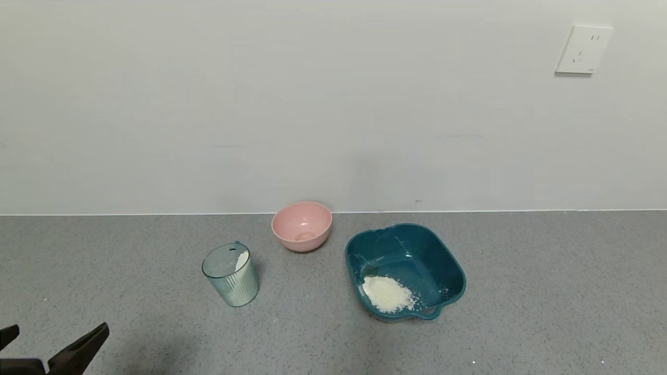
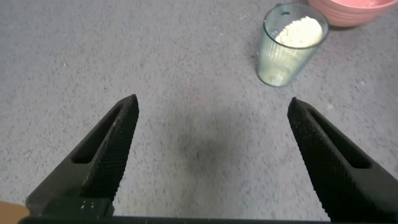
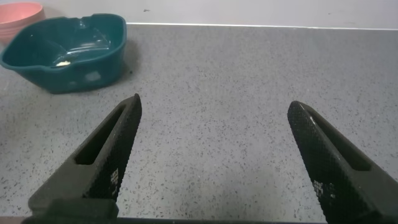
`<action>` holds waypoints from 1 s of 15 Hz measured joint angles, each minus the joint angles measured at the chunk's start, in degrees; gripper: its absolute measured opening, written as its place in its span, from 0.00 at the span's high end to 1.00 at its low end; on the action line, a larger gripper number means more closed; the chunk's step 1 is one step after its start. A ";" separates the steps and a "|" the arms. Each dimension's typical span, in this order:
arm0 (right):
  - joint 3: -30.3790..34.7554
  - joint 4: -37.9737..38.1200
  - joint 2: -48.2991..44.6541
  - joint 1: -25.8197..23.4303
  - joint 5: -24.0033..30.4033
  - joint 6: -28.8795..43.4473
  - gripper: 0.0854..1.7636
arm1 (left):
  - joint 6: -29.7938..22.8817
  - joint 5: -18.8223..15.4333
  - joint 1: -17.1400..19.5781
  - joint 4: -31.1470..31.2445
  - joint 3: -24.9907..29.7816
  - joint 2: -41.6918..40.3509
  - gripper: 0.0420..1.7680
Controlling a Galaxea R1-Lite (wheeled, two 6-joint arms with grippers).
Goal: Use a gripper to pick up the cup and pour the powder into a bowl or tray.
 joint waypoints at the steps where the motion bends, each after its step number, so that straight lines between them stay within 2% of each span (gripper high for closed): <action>1: 0.00 0.00 0.00 0.00 0.00 0.00 0.03 | 0.02 -1.50 0.78 3.85 -0.33 -3.33 0.03; 8: 0.00 0.00 0.00 0.00 0.00 -0.02 0.03 | 1.60 -5.49 3.57 22.20 -1.90 -25.27 0.03; 13: 0.00 0.00 0.00 0.00 0.00 0.01 0.03 | 2.97 -6.46 3.63 27.68 -2.19 -36.93 0.03; 15: 0.00 0.00 0.00 0.00 0.00 0.00 0.03 | 3.72 -8.61 3.28 27.86 -1.46 -41.35 0.03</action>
